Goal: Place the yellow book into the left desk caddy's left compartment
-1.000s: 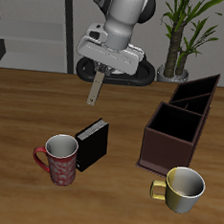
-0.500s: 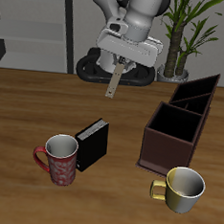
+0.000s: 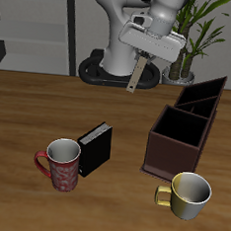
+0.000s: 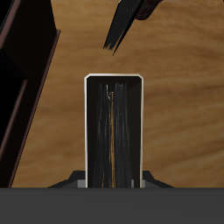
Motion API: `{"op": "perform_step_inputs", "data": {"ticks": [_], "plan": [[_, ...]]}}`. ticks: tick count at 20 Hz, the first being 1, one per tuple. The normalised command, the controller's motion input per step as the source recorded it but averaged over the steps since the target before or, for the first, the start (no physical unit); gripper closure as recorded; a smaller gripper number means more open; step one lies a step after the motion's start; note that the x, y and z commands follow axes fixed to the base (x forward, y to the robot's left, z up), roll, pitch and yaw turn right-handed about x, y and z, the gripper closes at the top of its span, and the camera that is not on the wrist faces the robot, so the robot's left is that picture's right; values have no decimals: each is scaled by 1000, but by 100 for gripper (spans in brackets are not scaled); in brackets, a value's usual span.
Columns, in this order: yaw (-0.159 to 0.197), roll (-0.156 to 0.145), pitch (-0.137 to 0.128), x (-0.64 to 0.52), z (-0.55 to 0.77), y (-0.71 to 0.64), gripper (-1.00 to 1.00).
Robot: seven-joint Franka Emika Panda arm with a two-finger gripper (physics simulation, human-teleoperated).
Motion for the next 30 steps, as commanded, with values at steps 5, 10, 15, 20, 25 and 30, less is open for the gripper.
{"op": "perform_step_inputs", "data": {"ticks": [5,10,15,20,25,30], "plan": [[-95,-59,-11,-344,6,176,100],[-49,-32,-27,-384,29,356,100],[-21,-24,-37,-326,-10,400,100],[-5,-19,-2,-289,-114,418,100],[-15,-24,16,-133,-75,216,100],[49,10,-3,-68,-71,314,100]]}}
